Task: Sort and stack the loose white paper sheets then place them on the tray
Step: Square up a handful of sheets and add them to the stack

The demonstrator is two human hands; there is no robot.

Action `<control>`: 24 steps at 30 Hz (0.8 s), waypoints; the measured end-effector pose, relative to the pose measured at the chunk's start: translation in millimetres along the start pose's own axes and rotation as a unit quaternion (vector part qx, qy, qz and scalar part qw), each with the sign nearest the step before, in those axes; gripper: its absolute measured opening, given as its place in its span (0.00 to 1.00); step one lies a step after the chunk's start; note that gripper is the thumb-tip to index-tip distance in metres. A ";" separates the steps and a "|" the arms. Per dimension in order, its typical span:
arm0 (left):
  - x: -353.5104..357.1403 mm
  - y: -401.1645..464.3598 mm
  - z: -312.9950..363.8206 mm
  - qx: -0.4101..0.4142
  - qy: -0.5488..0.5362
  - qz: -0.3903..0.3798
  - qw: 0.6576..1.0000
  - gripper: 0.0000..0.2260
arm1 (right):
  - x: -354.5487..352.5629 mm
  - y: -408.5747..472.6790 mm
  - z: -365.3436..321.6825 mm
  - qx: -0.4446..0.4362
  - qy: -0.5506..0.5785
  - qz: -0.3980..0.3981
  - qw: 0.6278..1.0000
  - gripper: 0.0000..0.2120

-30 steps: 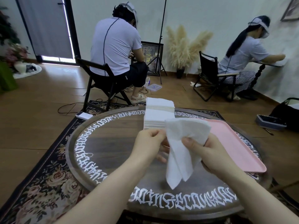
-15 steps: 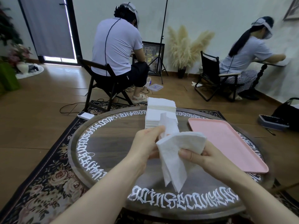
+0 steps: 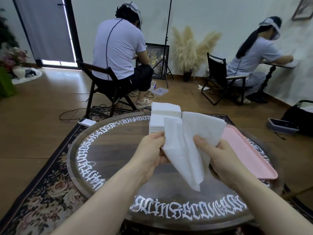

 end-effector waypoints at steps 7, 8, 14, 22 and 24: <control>6.0 -6.2 -1.2 -0.004 0.062 -0.032 0.998 0.13 | -7.6 2.9 -1.1 -0.010 0.003 0.032 0.999 0.17; 5.3 -7.1 -1.3 -0.006 0.075 -0.030 0.997 0.13 | -7.5 2.6 -2.4 -0.017 -0.002 0.032 0.999 0.15; 6.6 -10.6 -10.1 -0.067 0.033 -0.042 0.996 0.10 | -17.8 1.4 -4.3 -0.037 -0.008 0.097 0.994 0.05; -0.4 -11.4 -17.1 -0.105 0.054 -0.042 0.992 0.20 | -44.0 -2.0 -8.3 -0.053 -0.003 0.204 0.977 0.02; -1.8 -10.7 -16.1 -0.100 0.069 -0.039 0.992 0.18 | -45.2 -2.6 -8.5 -0.051 -0.005 0.208 0.977 0.03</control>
Point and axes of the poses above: each hand's wrist, its own y-axis towards the middle knuckle, its own x-axis out of the palm, z = x × y, the point moved 10 cm from there along y, towards the middle knuckle, and after that the axes turned 15 degrees about -y, right-handed, at the moved point
